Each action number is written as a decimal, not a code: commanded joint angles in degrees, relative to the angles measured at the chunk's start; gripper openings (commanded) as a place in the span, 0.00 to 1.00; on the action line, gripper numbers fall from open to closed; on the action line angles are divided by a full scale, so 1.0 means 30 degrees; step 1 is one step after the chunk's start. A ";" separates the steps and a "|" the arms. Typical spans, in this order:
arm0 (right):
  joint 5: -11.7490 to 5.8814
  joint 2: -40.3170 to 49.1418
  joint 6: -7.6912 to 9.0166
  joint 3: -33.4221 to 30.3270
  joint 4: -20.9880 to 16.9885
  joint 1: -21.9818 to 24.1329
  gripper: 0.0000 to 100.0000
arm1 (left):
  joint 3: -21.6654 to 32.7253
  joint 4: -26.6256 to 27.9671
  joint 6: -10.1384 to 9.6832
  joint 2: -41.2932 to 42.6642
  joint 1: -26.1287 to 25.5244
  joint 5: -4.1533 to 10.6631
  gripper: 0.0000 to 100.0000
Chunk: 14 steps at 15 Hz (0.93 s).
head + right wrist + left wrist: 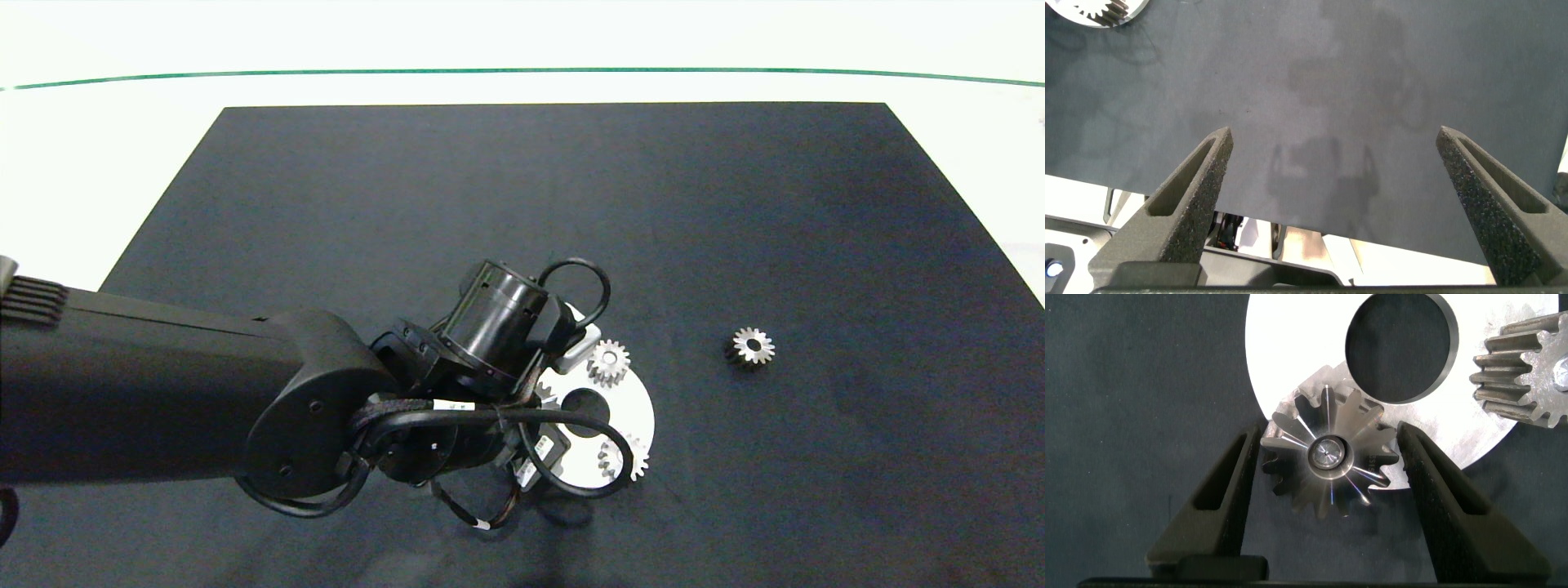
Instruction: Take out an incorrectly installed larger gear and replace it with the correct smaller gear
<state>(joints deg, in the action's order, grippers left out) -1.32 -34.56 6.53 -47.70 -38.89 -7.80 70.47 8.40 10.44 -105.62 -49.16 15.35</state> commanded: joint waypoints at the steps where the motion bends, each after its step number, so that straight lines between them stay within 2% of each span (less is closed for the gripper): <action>1: -0.0001 0.0065 0.0019 -0.0008 -0.0074 -0.0007 1.00 | 0.0034 -0.0017 0.0008 0.0050 0.0041 0.0040 0.00; 14: -0.0030 0.0036 0.0078 -0.0271 -0.0104 0.0023 1.00 | 0.0210 0.0306 0.0008 0.0138 0.0011 0.0040 0.00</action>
<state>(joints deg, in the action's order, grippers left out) -1.40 -34.43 6.72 -48.46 -39.00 -7.72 71.24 9.29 10.41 -105.40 -49.12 15.32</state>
